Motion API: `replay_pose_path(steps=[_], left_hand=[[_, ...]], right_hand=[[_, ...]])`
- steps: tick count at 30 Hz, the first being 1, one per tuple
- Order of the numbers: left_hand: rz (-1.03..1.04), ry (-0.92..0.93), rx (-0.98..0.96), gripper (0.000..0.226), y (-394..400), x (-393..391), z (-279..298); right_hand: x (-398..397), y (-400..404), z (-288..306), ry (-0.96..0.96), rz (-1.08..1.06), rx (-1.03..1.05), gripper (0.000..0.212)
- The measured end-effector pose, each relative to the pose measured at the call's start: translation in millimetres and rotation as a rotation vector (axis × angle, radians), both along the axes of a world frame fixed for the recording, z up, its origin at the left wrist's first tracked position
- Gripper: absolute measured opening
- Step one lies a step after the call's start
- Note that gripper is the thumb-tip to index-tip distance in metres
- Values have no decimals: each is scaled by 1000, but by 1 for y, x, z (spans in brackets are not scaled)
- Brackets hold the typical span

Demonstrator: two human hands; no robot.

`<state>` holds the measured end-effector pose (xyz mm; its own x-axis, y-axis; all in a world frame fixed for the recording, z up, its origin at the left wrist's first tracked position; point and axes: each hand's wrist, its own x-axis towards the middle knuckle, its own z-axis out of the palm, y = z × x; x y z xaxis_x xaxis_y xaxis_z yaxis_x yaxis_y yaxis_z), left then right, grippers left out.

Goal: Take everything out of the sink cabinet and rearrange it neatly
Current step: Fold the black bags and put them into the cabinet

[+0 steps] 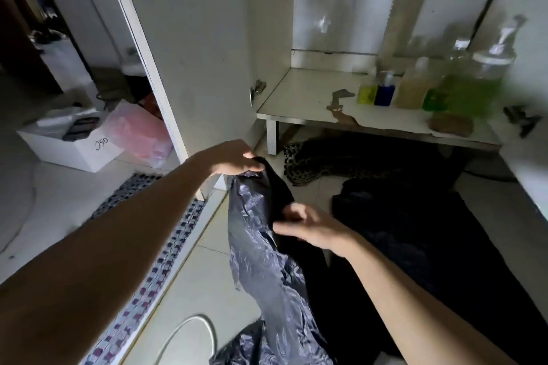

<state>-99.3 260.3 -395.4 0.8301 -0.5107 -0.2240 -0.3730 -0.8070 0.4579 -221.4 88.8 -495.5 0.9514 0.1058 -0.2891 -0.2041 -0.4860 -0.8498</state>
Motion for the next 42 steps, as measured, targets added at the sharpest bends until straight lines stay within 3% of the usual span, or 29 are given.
replay_pose_path(steps=[2,4,5,8,10,15,17,20,23,26,30,35,36,38,39,40,42], left_hand=[[-139,18,34,29,-11,-10,9],[-206,29,24,27,-17,-15,10],[-225,50,-22,26,-18,-15,10],[-230,141,-215,26,-16,-17,8],[-218,182,-268,28,-13,-17,6],[-71,369,-221,51,6,-13,-8],[-25,397,-139,54,16,-9,-16],[-43,316,-102,45,23,-3,-14],[-69,103,59,28,26,7,10],[-15,-107,233,26,28,11,49],[15,-165,277,25,29,4,93],[23,-263,291,16,23,-15,117],[15,-302,259,11,18,-19,120],[-24,-380,183,3,6,-27,128],[-49,-402,151,10,-1,-31,132],[-72,-423,128,15,-8,-36,136],[-104,-472,99,14,-20,-43,145]], right_hand=[[18,-5,25,-120,-154,41,63],[33,-13,43,-245,-169,-157,85],[39,-17,48,-273,-121,-251,84],[42,-24,58,-270,82,-438,48],[42,-27,56,-332,85,-478,28],[47,-30,54,-541,-172,-256,4],[49,-26,56,-563,-271,-132,7],[50,-27,57,-604,-445,-85,8],[50,-36,53,-607,-561,-124,11],[45,-39,50,-601,-512,-261,19],[43,-37,63,-633,-540,-274,21],[40,-48,81,-497,-386,-516,24],[36,-45,89,-509,-340,-487,31],[29,-33,108,-588,-209,-359,71],[26,-26,117,-641,-150,-321,78],[24,-19,125,-707,-115,-306,73],[23,-12,137,-857,-154,-365,38]])
